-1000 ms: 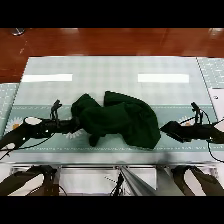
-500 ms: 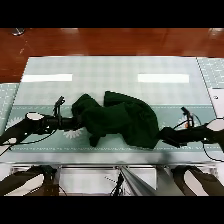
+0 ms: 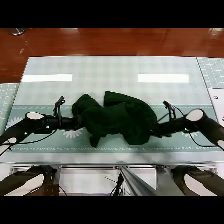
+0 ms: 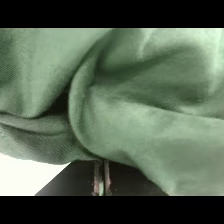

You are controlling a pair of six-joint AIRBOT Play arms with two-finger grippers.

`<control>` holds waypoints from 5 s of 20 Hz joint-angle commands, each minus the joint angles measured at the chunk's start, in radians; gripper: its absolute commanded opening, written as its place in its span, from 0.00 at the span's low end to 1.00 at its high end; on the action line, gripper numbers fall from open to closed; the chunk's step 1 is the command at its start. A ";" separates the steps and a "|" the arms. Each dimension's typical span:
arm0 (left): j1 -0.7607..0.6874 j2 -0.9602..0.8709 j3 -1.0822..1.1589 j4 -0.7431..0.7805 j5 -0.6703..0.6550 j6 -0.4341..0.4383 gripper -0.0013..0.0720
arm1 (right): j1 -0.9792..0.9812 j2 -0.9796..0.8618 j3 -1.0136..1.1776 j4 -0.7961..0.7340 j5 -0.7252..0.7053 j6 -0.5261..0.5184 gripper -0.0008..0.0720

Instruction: Fold the shirts.

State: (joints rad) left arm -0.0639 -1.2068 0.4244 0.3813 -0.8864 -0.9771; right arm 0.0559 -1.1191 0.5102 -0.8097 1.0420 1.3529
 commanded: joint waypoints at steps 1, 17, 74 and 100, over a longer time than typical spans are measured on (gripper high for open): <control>0.037 0.019 0.093 -0.005 -0.105 0.000 0.05 | 0.011 -0.026 0.192 -0.006 0.051 -0.031 0.07; 0.628 0.578 1.291 0.318 -0.243 -0.275 0.04 | -0.151 0.325 1.577 -0.307 0.409 0.096 0.07; 0.554 -0.083 0.102 0.393 -0.261 -0.114 0.91 | -0.522 0.213 -0.005 0.032 0.104 -0.102 0.86; 0.541 -0.032 0.270 0.083 -0.352 -0.082 0.04 | -0.260 -0.165 0.512 0.011 0.169 -0.036 0.07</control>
State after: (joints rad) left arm 0.4805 -1.2751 0.6109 0.6746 -1.1969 -1.0595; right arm -0.2310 -1.2705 0.7876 -0.8253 1.0946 1.3102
